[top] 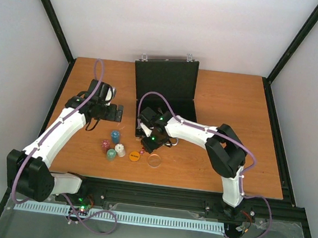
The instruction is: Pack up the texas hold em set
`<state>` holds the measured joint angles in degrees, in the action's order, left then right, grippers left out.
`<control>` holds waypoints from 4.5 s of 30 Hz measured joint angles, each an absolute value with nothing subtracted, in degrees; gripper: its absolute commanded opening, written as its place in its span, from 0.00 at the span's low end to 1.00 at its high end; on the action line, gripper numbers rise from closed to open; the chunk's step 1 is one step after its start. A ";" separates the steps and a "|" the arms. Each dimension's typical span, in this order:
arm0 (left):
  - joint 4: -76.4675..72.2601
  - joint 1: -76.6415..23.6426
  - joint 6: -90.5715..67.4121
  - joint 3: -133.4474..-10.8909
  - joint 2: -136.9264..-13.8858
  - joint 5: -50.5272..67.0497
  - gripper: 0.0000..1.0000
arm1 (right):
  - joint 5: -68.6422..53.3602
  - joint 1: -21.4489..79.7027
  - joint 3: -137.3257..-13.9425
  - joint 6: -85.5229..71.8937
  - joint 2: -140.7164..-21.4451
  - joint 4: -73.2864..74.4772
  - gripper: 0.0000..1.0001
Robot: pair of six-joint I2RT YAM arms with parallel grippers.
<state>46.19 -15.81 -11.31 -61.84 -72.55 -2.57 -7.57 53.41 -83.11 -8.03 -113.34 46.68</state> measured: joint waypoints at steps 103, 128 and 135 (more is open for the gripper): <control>46.35 -15.81 -11.79 -61.67 -77.10 -3.84 1.00 | 8.36 37.58 -105.14 -13.28 -129.64 48.49 0.29; 46.33 -15.81 -11.81 -61.67 -77.08 -3.86 1.00 | 4.93 39.07 -102.32 -9.65 -120.86 48.80 0.59; 46.54 -15.81 -11.81 -61.67 -75.48 -4.16 1.00 | 2.98 48.45 -96.07 -10.28 -114.74 50.24 1.00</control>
<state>46.54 -15.81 -11.81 -61.67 -75.48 -4.16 2.98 48.45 -96.07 -10.28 -114.74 50.24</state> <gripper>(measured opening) 0.997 0.940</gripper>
